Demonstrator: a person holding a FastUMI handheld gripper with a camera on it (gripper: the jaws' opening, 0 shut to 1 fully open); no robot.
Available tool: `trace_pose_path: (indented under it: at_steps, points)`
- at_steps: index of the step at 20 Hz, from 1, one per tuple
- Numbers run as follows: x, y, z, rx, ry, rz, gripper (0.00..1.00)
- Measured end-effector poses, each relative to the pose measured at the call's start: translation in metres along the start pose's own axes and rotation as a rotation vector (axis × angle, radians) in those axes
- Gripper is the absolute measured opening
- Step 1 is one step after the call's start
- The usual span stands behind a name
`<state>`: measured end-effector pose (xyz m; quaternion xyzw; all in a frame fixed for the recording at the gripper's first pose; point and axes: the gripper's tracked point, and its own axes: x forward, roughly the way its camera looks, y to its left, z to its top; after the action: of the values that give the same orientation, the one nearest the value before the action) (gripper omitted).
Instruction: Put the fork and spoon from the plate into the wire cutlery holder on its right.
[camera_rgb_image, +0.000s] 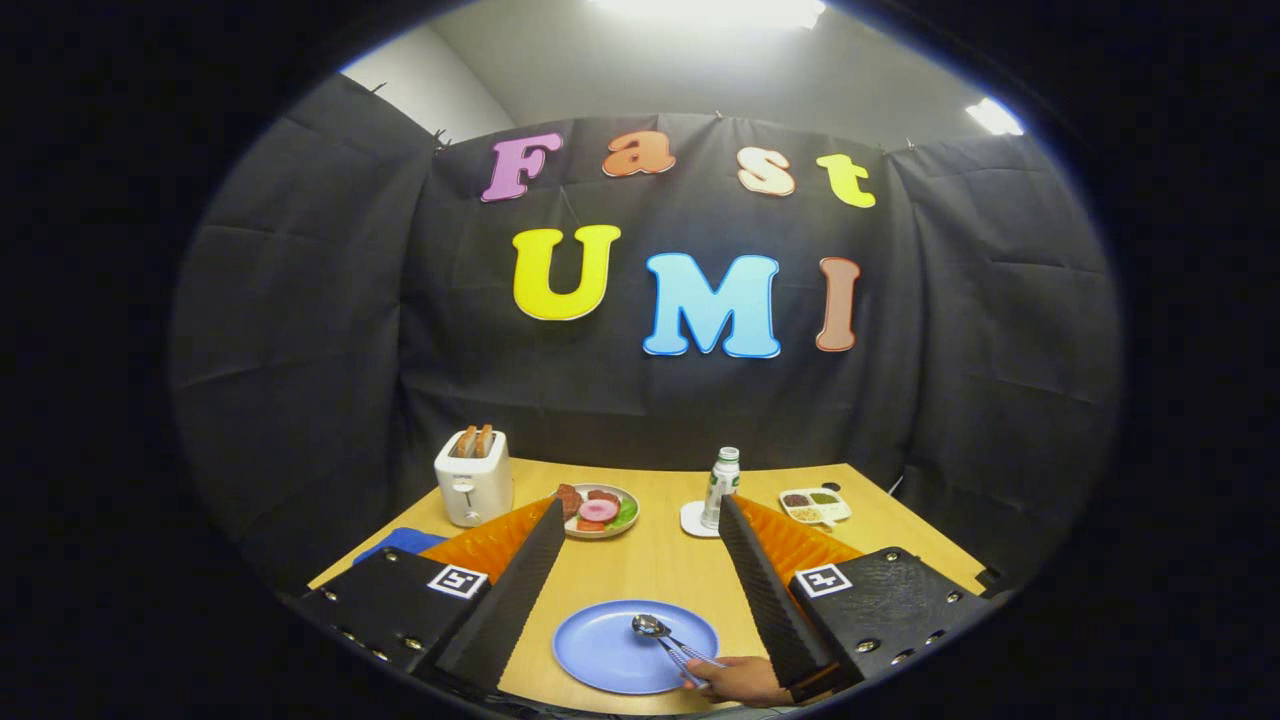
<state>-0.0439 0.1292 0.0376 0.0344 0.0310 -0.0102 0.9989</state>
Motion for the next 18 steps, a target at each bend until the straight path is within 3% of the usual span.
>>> trace_pose_path:
  at_steps: [3, 18]
  points:
    - [-0.002, 0.019, -0.005, -0.011, 0.025, 0.066, 0.96]
    - [0.006, 0.045, -0.014, -0.053, 0.061, 0.139, 0.96]
